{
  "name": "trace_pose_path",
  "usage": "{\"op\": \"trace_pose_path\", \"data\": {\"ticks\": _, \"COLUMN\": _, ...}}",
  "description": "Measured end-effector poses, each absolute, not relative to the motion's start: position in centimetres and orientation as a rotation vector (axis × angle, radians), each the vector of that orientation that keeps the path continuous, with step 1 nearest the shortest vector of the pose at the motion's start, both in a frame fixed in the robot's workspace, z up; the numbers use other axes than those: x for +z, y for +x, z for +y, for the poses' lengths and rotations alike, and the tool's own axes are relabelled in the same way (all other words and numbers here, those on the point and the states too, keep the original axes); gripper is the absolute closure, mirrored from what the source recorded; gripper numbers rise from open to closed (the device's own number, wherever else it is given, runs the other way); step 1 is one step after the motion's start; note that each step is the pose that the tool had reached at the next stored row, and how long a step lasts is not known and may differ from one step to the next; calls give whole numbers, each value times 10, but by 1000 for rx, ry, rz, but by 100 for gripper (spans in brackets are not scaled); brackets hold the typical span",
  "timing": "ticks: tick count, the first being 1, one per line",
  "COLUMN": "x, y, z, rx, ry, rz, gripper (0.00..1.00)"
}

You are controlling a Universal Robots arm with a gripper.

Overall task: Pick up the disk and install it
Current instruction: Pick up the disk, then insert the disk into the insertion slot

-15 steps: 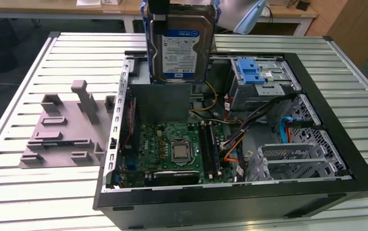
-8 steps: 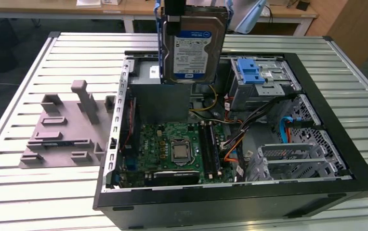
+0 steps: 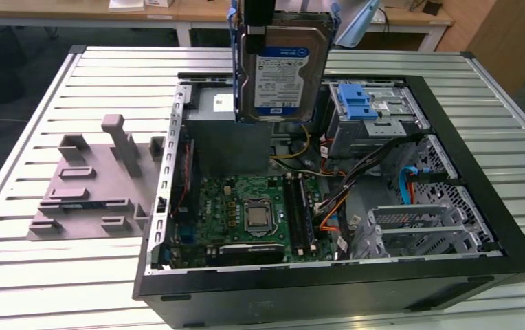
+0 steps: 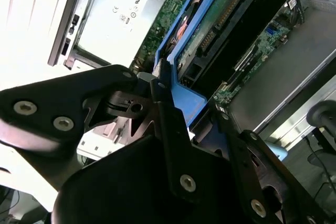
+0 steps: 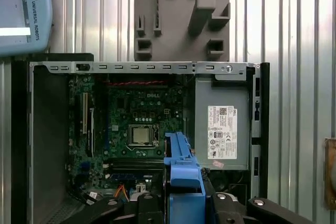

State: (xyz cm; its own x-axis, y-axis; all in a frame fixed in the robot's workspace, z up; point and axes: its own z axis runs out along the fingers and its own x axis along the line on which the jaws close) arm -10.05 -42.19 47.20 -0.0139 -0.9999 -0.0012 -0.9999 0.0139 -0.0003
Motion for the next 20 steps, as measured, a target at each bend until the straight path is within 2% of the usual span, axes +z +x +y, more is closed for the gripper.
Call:
{"op": "trace_pose_path", "data": {"ticks": 7, "x": 469, "y": -96, "z": -435, "rx": -1, "ry": -2204, "rz": 2235, "gripper": 64}}
{"op": "trace_pose_path", "data": {"ticks": 20, "x": 468, "y": -89, "z": -435, "rx": -1, "ry": -2204, "rz": 2235, "gripper": 64}}
